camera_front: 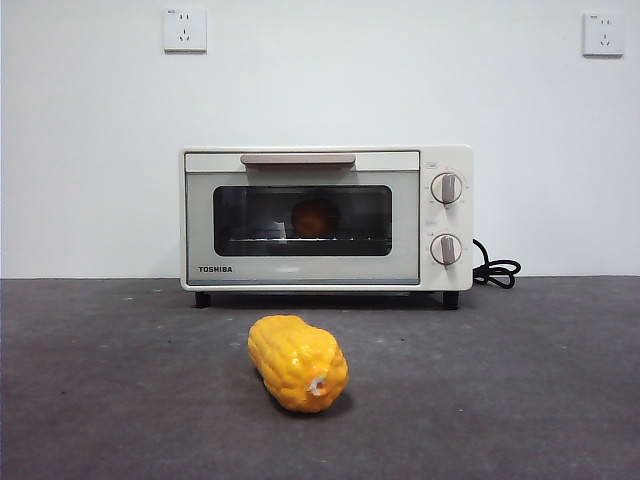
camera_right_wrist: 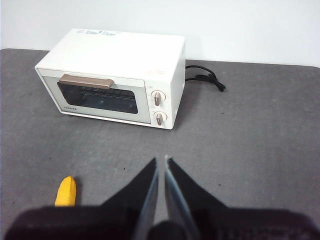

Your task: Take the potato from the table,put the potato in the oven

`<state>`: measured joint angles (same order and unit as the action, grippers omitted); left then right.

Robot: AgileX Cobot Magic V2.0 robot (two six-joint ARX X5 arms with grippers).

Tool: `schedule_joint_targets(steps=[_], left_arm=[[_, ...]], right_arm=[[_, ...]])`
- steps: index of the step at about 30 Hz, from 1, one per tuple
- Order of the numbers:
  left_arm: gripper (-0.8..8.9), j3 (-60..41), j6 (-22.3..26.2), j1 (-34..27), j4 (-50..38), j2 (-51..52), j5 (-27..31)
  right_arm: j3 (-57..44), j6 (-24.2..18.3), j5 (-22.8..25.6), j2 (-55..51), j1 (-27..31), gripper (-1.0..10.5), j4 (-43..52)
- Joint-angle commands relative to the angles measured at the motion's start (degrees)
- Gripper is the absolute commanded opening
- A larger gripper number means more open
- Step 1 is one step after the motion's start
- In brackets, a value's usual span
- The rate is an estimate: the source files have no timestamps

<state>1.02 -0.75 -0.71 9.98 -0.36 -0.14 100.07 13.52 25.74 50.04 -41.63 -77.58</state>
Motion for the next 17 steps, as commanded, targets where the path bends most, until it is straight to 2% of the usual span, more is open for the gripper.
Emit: schedule_joint_targets(steps=[1, 17], left_arm=[[-0.04, -0.55, -0.57, -0.22, -0.39, 0.13, 0.13], [-0.04, -0.55, -0.57, -0.22, -0.37, -0.57, 0.13]], right_arm=[[-0.07, 0.15, 0.24, 0.00, -0.09, 0.3, -1.31], [-0.07, 0.15, 0.24, -0.02, -0.09, 0.3, -1.31]])
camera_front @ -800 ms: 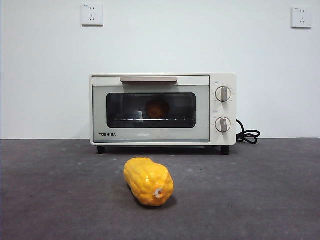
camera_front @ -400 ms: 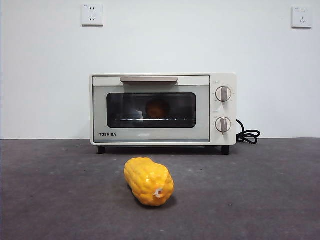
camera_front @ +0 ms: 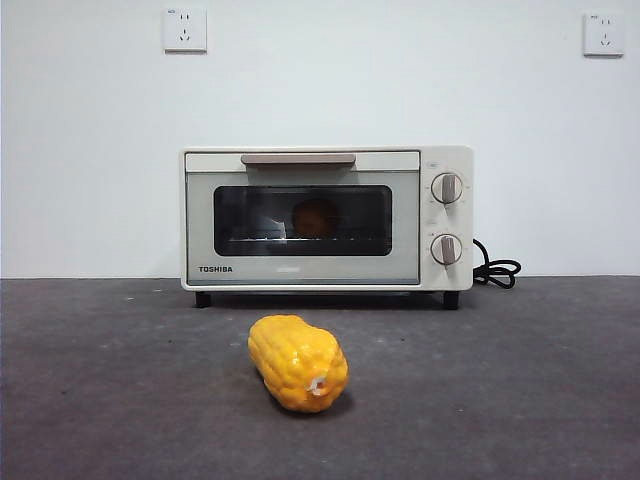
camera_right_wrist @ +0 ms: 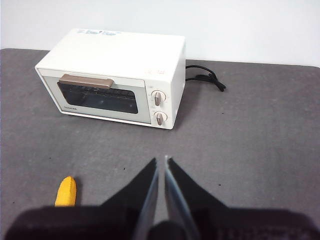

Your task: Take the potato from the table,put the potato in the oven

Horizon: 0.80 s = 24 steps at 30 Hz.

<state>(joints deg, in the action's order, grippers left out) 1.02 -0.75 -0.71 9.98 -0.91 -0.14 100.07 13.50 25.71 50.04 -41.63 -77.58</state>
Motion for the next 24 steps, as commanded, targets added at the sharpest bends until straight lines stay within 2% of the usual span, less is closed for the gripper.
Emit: schedule_joint_targets(steps=[1, 9, 13, 14, 19, 22, 24], left_arm=[[-0.04, -0.55, -0.57, -0.22, -0.39, -0.02, 0.13], [-0.04, -0.55, -0.57, -0.22, -0.39, -0.02, 0.13], [-0.04, -0.55, -0.57, -0.22, -0.39, -0.02, 0.13], [-0.04, -0.55, -0.57, -0.22, -0.39, -0.04, 0.13], [-0.04, -0.55, -0.57, -0.22, -0.39, -0.33, 0.11], [-0.04, -0.55, -0.57, -0.22, -0.39, -0.35, 0.11], [-0.04, -0.55, -0.57, -0.22, -0.39, -0.35, 0.11]], right_arm=[[-0.07, 0.17, 0.26, -0.02, -0.09, 0.3, -1.31], [-0.07, 0.00, 0.50, -0.09, 0.28, 0.3, -1.31], [-0.07, -4.61, 0.76, -0.81, 3.78, 0.3, -1.31], [-0.07, -6.19, 0.81, -0.98, 5.62, 0.3, -1.31], [-1.64, -6.86, 0.70, -2.38, 17.42, 0.3, -0.42], [-7.28, -9.86, 0.31, -5.01, 25.33, 0.3, 5.90], [-13.64, -11.23, -2.21, -7.96, 29.53, 0.3, 12.70]])
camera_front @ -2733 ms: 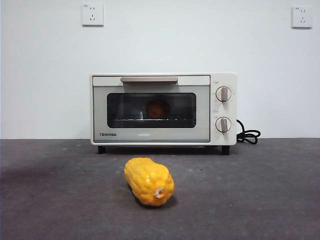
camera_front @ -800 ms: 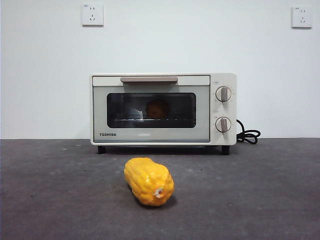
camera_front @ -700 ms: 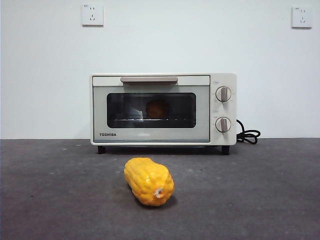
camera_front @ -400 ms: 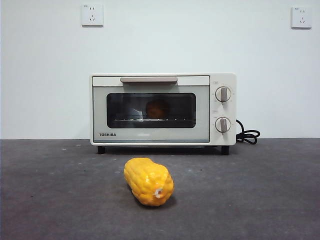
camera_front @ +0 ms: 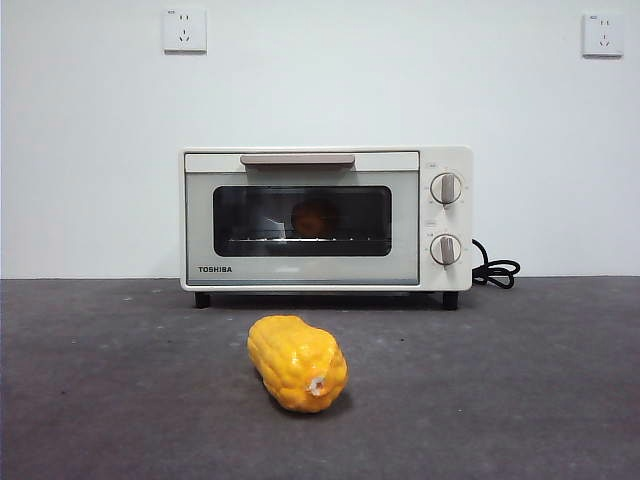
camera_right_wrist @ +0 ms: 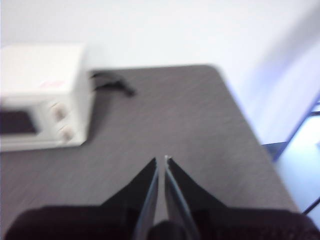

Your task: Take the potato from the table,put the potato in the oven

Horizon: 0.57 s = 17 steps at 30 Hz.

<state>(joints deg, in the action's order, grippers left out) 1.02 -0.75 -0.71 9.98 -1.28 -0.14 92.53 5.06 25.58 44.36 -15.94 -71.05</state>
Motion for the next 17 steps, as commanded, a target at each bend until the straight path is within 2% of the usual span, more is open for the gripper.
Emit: schedule_joint_targets(steps=[1, 6, 11, 17], left_arm=[[-0.04, -0.55, -0.57, -0.22, -0.39, 0.02, 0.13], [-0.04, -0.55, -0.57, -0.22, -0.39, 0.00, 0.13], [-0.04, -0.55, -0.57, -0.22, -0.39, 0.00, 0.13], [-0.04, -0.55, -0.57, -0.22, -0.39, 0.00, 0.13]], right_arm=[[-9.31, -3.06, -3.87, -3.67, 5.27, 0.3, 9.33], [-30.38, -4.13, -15.72, -11.45, 11.96, 0.3, 28.74], [-49.96, -3.76, -22.86, -18.45, 17.07, 0.3, 43.06], [-67.65, -4.02, -23.67, -26.86, 20.06, 0.3, 53.16]])
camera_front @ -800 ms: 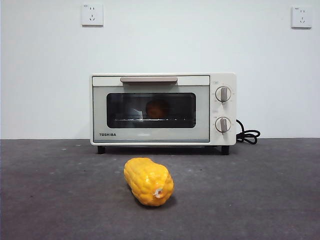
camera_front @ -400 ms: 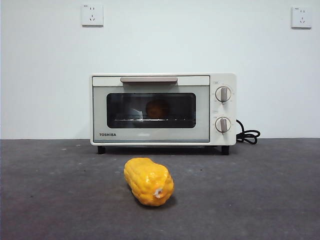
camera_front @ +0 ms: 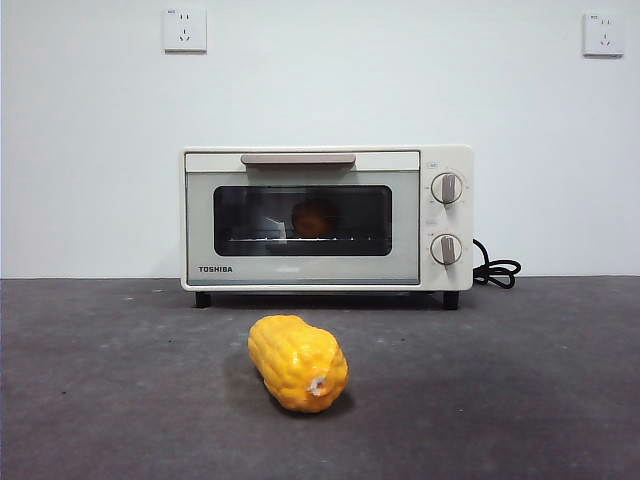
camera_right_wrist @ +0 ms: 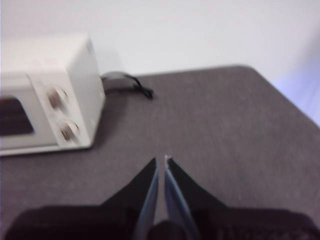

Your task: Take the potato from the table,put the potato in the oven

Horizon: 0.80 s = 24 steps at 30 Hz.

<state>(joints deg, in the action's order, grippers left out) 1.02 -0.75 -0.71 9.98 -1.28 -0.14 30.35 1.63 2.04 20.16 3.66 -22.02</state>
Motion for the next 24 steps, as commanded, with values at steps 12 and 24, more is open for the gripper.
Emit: schedule_joint_targets(steps=[12, 24], left_arm=[[-0.04, -0.55, -0.57, -0.22, -0.37, 0.00, 0.13], [-0.04, -0.55, -0.57, -0.22, -0.39, 0.00, 0.13]], right_arm=[[-22.14, -6.67, -2.08, -13.46, 0.48, 0.3, 11.78], [-29.55, -6.82, -2.01, -19.74, 0.48, 0.3, 12.57]])
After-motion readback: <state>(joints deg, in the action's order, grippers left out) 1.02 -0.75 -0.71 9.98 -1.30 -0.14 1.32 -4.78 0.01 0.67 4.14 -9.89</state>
